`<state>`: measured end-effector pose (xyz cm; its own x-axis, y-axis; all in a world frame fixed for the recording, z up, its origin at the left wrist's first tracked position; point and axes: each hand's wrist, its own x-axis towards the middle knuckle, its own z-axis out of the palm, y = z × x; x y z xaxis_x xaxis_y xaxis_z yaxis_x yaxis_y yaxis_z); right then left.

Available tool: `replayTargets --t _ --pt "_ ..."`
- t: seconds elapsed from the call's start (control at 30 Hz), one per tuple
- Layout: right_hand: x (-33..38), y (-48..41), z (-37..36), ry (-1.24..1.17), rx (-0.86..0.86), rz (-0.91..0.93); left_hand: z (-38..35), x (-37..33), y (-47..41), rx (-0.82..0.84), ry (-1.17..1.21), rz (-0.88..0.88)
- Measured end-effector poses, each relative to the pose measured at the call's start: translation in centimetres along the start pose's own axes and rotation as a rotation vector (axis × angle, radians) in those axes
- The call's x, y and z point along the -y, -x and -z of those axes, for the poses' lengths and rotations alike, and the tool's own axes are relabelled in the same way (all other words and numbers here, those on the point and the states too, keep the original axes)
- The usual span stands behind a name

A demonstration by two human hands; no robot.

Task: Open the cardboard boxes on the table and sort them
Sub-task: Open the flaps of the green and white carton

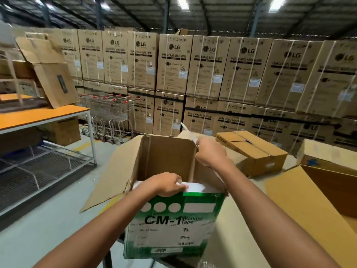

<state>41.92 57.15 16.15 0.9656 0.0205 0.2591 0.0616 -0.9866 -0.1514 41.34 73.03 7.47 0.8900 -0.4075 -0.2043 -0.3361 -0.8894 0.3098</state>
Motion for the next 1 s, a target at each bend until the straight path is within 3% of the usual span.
replayTargets --t 0.17,0.3,0.43,0.6,0.67,0.77,0.87,1.0 --pt "-6.9 -0.9 5.0 0.159 -0.088 -0.092 -1.7 -5.1 -1.0 0.006 0.053 0.014" --pt "-13.2 0.2 2.1 0.189 -0.035 -0.144 -3.2 -6.1 -1.8 -0.069 0.08 0.077" --pt "-15.4 2.4 -4.8 -0.121 0.147 -0.146 -2.9 -5.8 -1.9 -0.038 0.105 0.12" --pt "-12.5 6.7 -9.1 -0.634 0.119 0.043 -1.9 -4.7 -3.2 0.185 0.289 0.233" --pt "-12.0 7.7 -10.0 -0.676 0.117 0.089 -1.2 -3.9 -3.6 0.268 0.292 0.32" --pt "-12.4 7.6 -10.8 -0.644 0.114 0.082 -0.9 -2.2 -3.8 0.294 0.102 0.42" --pt "-12.4 7.3 -10.8 -0.622 0.122 0.055 -0.7 -1.0 -4.1 0.113 0.066 0.417" --pt "-12.3 7.5 -11.1 -0.749 0.149 0.032 0.6 -1.3 -3.6 -0.438 -0.111 0.285"
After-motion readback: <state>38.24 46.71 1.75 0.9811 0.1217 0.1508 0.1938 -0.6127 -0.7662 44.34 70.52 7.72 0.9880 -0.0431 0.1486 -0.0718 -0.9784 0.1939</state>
